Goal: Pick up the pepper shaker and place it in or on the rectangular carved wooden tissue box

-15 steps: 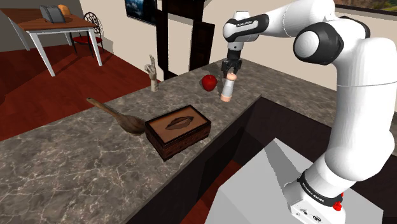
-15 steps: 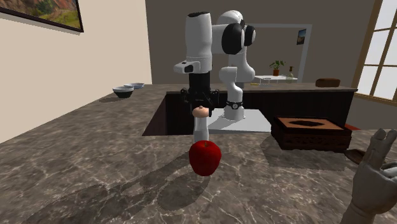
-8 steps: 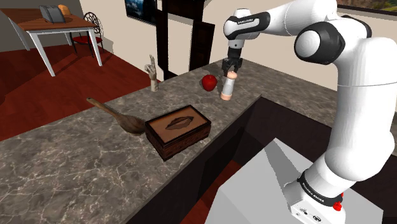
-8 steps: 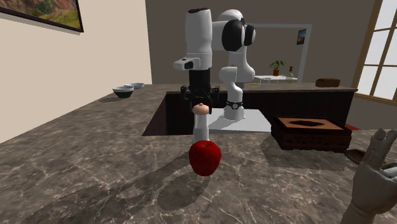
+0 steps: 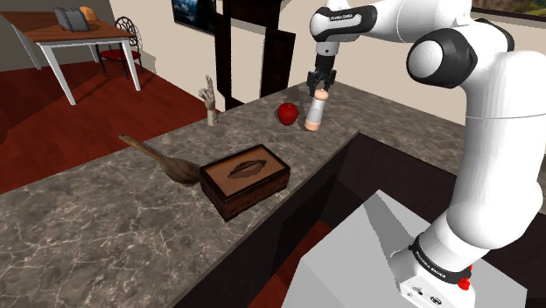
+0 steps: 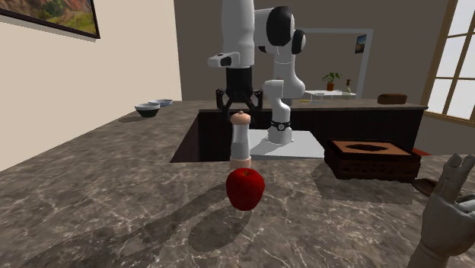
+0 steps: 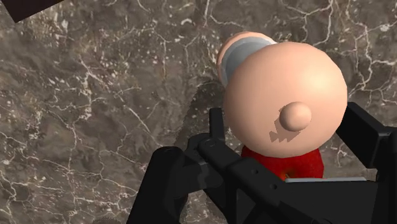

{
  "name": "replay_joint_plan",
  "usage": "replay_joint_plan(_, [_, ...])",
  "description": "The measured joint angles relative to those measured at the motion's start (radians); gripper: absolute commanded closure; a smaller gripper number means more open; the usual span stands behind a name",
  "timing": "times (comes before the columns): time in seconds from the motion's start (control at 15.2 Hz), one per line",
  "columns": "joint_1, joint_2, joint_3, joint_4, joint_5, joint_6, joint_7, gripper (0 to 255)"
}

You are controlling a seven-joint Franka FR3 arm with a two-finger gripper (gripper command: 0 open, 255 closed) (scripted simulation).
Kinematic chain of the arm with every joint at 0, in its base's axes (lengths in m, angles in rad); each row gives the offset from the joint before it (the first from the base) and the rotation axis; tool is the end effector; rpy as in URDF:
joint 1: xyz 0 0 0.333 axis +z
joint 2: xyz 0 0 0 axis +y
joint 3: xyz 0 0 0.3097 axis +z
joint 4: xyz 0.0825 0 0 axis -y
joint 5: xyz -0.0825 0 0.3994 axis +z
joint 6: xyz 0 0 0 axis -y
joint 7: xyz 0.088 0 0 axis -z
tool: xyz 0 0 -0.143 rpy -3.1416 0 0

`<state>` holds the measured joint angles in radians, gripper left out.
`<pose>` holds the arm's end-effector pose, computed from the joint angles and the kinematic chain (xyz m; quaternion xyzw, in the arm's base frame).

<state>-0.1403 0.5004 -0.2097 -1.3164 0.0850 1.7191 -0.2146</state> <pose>0.6706 -0.2070 0.4025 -0.9969 0.0654 0.0443 0.0037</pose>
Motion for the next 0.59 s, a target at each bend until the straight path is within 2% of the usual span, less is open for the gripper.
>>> replay_joint_plan(0.59, [-0.011, 0.009, -0.002, 0.138, 0.001, -0.128, -0.001, 255])
